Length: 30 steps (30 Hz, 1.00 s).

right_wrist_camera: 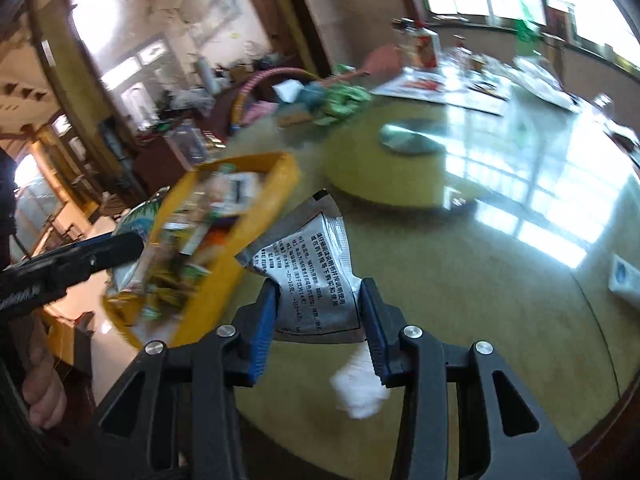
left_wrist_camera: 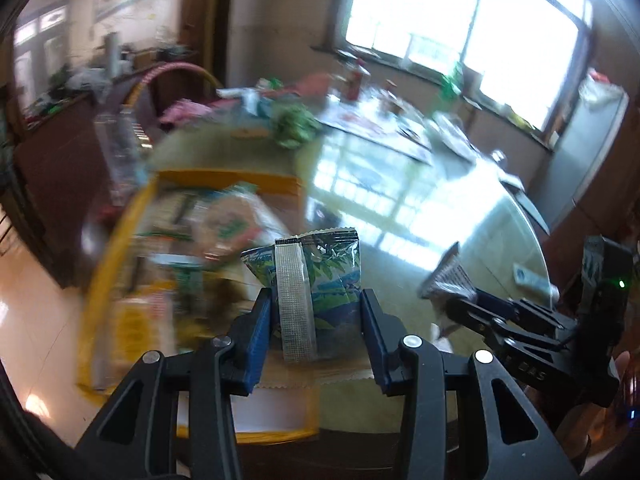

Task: Organize snacks
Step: 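Carry the blue-white bag and silver sachet over the yellow tray, then open both tools to drop the bag and sachet into the tray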

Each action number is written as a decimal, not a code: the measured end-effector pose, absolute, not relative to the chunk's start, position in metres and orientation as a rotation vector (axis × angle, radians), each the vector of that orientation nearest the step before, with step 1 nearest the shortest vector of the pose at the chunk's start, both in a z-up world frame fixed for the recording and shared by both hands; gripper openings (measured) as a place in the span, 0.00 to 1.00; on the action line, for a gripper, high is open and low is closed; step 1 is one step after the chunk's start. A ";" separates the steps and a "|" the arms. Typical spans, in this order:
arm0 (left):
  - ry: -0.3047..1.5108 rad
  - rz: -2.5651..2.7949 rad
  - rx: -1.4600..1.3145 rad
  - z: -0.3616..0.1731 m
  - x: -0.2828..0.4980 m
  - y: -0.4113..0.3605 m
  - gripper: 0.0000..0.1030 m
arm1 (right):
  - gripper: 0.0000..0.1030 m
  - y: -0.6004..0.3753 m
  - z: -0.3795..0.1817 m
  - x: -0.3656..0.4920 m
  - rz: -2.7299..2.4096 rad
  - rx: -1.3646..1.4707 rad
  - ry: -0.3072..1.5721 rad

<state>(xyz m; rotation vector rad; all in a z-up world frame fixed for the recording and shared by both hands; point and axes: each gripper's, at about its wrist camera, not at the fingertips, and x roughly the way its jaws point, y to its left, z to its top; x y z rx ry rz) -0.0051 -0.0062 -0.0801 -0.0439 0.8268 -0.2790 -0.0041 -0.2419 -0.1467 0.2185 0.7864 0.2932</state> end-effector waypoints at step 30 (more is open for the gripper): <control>0.908 -0.071 -0.201 -0.134 0.079 0.120 0.41 | 0.41 -0.033 -0.132 0.194 0.565 0.027 0.942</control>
